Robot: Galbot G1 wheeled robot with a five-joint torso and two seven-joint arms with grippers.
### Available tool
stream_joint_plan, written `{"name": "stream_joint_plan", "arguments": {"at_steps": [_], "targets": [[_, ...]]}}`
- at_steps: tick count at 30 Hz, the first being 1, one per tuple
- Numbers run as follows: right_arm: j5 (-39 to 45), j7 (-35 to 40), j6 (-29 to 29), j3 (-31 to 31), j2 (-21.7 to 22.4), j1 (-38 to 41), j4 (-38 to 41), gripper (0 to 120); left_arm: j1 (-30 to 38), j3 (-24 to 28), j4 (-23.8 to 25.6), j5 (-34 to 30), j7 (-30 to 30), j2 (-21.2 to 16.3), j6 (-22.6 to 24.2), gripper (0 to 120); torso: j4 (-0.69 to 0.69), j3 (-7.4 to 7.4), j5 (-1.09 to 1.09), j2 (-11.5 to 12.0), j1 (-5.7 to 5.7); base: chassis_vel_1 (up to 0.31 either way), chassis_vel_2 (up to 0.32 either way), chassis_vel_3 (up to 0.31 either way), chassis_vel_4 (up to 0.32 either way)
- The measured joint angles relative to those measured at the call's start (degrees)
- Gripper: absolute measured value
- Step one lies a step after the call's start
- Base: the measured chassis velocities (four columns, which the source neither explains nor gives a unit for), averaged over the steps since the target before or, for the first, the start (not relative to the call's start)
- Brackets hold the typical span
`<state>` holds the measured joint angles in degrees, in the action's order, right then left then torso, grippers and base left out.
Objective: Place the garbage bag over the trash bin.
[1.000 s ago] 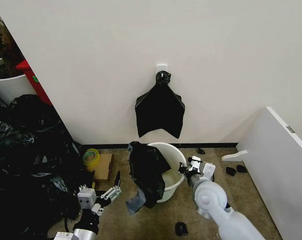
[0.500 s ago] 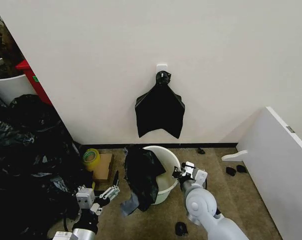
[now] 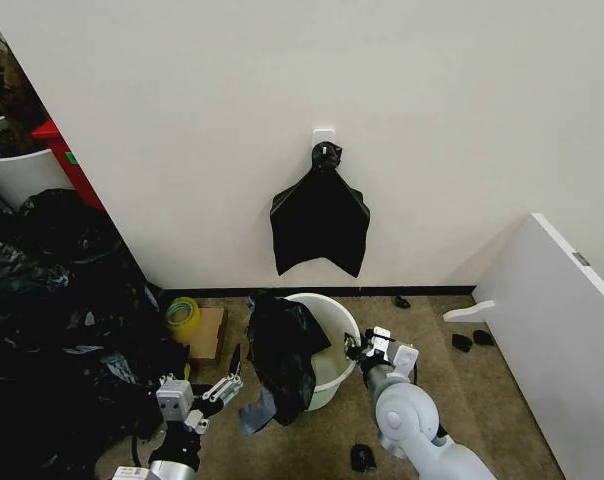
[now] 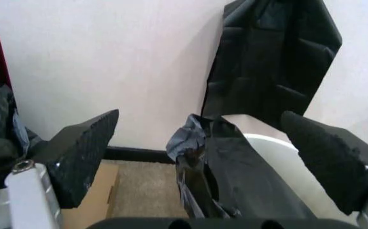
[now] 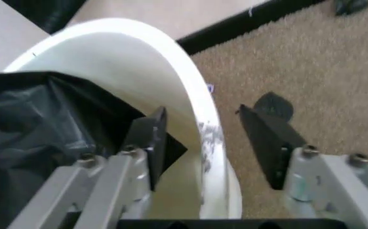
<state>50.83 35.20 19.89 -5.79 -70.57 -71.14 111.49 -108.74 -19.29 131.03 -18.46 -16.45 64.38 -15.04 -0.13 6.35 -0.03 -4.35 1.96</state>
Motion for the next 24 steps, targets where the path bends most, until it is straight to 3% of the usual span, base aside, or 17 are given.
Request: {"name": "stream_joint_plan", "arguments": {"at_steps": [2, 3, 9, 12, 14, 17, 22, 24], "targets": [[-0.16, 0.02, 0.12, -0.15, 0.13, -0.18, 0.30, 49, 0.00, 0.00, 0.04, 0.01, -0.01, 0.00, 0.00, 100, 0.00, 0.00, 0.00, 0.00, 0.00, 0.000, 0.000, 0.000, 0.000], [-0.69, 0.57, 1.10, -1.16, 0.98, -1.33, 2.22, 58, 0.01, -0.03, 0.26, 0.04, -0.04, 0.01, -0.01, 100, -0.01, 0.00, 0.00, 0.00, 0.00, 0.000, 0.000, 0.000, 0.000], [-0.58, 2.19, 6.55, -5.22, 4.90, -6.34, 11.95, 76, -0.33, -0.51, 0.38, 0.03, -0.06, 0.11, -0.43, 100, -0.02, 0.00, -0.01, 0.00, 0.00, 0.000, 0.000, 0.000, 0.000], [-4.14, -1.20, 7.51, -6.49, 7.67, -7.56, 17.94, 91, -1.27, -1.79, -0.35, -1.58, 0.00, 0.08, -1.18, 100, -0.02, 0.00, -0.03, 0.00, 0.00, 0.000, 0.000, 0.000, 0.000], [-4.90, -1.86, 7.60, -6.37, 7.96, -7.51, 18.41, 93, -1.39, -2.08, -0.39, -2.06, 0.08, 0.06, -1.20, 100, -0.01, 0.00, -0.03, 0.00, 0.00, 0.000, 0.000, 0.000, 0.000], [-11.38, -7.56, 8.77, -2.76, 9.84, -5.94, 19.90, 100, -1.40, -5.55, -0.69, -6.43, 0.99, -0.24, -0.75, 100, 0.01, 0.00, 0.00, 0.00, 0.00, 0.000, 0.000, 0.000, 0.000], [-15.55, -11.55, 11.11, 4.07, 10.24, -2.65, 19.62, 100, 1.61, -11.31, -2.65, -11.72, 2.22, -0.90, 0.64, 100, -0.01, 0.00, -0.02, 0.00, 0.00, 0.000, 0.000, 0.000, 0.000], [-18.05, -12.39, 13.20, 10.76, 8.84, 1.43, 18.16, 100, 3.90, -15.55, -4.80, -14.77, 3.20, -1.47, 1.83, 100, -0.01, 0.00, -0.02, 0.00, 0.00, 0.000, 0.000, 0.000, 0.000]]}}
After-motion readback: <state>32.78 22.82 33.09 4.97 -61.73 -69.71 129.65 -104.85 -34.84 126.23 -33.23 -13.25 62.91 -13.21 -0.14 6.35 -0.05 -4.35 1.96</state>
